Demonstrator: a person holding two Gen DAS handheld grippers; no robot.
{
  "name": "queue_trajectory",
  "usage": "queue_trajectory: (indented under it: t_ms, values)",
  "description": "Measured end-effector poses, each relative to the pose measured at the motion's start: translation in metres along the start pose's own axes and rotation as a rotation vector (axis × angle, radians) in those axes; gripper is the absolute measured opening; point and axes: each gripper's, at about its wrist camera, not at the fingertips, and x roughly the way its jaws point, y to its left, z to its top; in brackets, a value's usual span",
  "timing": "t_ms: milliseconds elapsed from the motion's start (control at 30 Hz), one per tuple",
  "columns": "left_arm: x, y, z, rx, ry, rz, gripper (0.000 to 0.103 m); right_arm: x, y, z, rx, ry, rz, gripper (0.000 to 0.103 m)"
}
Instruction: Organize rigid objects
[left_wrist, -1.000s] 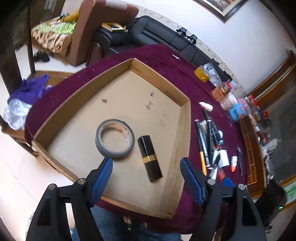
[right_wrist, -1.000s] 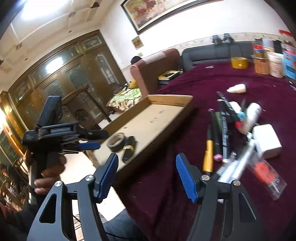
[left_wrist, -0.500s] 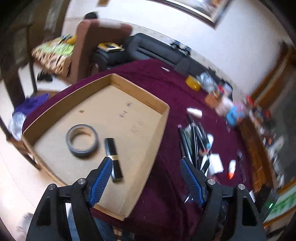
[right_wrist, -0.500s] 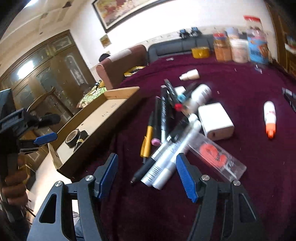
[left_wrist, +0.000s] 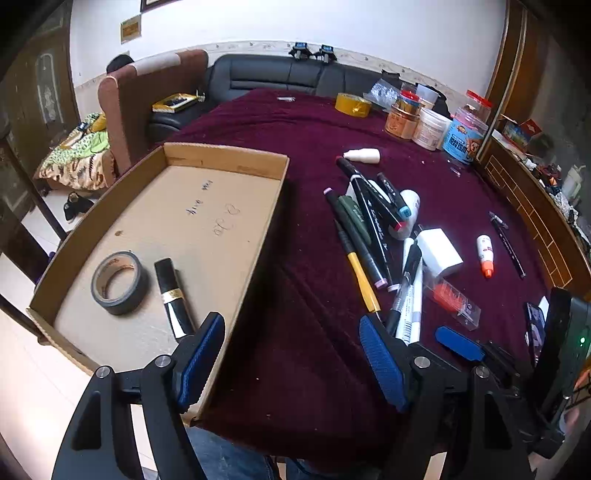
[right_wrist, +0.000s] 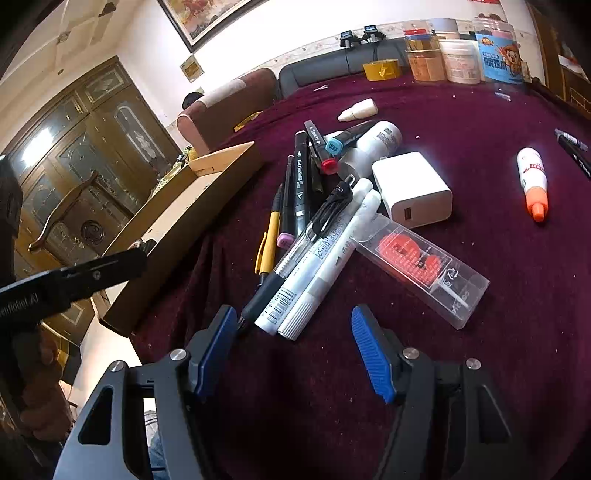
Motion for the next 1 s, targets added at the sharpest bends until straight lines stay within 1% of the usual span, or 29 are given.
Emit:
queue_trajectory:
  t_ms: [100, 267, 367, 467, 600, 767, 1000]
  values:
    - [-0.003, -0.001, -0.002, 0.007, -0.027, 0.033, 0.079, -0.002, -0.003, 0.0, 0.026, -0.002, 0.011, 0.066]
    - [0.005, 0.006, -0.003, -0.03, 0.001, 0.019, 0.079, -0.001, 0.007, -0.002, -0.02, 0.003, -0.035, 0.066]
    - [0.007, 0.002, -0.005, 0.008, 0.02, 0.018, 0.079, -0.003, 0.008, -0.003, -0.026, 0.001, -0.039, 0.065]
    - [0.005, -0.001, -0.007, 0.039, 0.028, 0.017, 0.079, -0.009, 0.005, -0.003, -0.002, -0.003, 0.004, 0.065]
    - [0.002, -0.006, -0.01, 0.072, 0.029, 0.006, 0.079, -0.027, 0.0, 0.001, 0.008, -0.053, -0.003, 0.064]
    - [0.004, -0.011, -0.011, 0.097, 0.032, -0.009, 0.079, -0.037, -0.01, 0.015, -0.002, -0.073, -0.056, 0.059]
    - [0.014, -0.02, -0.008, 0.121, 0.062, -0.046, 0.079, -0.033, -0.029, 0.042, -0.03, -0.078, -0.139, 0.058]
